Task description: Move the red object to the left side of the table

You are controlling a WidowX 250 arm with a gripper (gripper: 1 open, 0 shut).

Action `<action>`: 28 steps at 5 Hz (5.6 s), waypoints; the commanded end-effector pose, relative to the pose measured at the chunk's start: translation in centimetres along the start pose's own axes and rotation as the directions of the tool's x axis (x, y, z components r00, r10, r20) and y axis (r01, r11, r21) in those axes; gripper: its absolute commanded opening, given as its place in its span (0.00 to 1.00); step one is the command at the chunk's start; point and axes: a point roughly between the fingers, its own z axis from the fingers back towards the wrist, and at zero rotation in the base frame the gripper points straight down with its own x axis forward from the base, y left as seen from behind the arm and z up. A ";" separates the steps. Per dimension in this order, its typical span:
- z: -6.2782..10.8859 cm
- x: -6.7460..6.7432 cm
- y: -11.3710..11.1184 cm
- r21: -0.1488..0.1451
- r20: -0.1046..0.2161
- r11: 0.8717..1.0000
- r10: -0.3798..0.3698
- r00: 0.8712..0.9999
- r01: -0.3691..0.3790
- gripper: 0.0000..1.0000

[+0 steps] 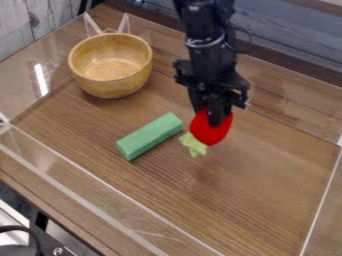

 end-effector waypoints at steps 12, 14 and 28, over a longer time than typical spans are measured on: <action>0.5 2.1 -0.1 -0.014 0.105 0.999 -0.034 0.994 0.036 0.00; 1.1 2.0 -0.1 -0.025 0.112 0.999 -0.036 0.993 0.039 0.00; 0.8 -5.8 15.6 0.074 0.078 0.993 0.084 0.993 -0.090 0.00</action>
